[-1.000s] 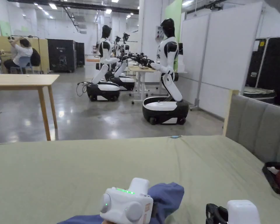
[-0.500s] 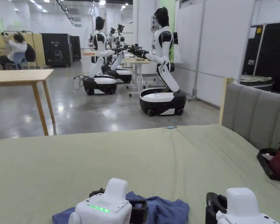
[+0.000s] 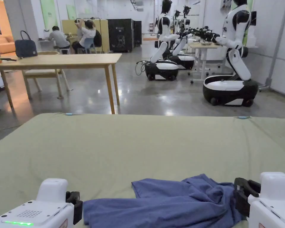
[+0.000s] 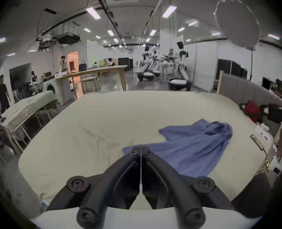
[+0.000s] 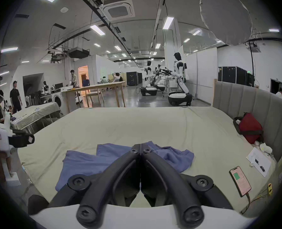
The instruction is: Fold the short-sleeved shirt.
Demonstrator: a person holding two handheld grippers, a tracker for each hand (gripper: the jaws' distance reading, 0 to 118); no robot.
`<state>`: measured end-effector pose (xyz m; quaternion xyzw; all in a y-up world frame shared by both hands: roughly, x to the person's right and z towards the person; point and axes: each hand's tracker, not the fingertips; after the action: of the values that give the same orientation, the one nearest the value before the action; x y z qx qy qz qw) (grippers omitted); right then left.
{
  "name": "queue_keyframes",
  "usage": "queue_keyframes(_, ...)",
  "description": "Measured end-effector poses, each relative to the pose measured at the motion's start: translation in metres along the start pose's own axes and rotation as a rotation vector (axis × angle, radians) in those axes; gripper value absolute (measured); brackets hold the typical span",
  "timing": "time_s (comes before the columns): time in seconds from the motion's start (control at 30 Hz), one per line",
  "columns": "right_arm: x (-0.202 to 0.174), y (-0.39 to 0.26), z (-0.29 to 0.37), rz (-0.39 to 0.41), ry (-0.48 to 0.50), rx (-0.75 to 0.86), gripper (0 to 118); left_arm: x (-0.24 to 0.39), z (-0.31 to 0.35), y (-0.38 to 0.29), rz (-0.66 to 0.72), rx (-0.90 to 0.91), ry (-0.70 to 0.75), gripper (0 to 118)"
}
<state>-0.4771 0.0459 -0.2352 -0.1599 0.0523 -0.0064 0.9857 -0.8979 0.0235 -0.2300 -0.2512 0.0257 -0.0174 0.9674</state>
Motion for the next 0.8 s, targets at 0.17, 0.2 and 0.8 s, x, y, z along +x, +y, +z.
queue_keyframes(0.17, -0.001, -0.004, -0.006, 0.03, -0.002, -0.021, 0, -0.014, -0.058, -0.01, 0.053, -0.123, -0.018, 0)
queue_keyframes(0.2, 0.001, -0.004, -0.009, 0.032, -0.005, -0.029, 0, -0.015, -0.074, -0.011, 0.052, -0.135, -0.019, 0)
queue_keyframes(0.8, 0.126, -0.017, -0.083, -0.007, -0.27, -0.186, 0, -0.015, -0.28, -0.029, 0.053, -0.485, 0.04, 77)
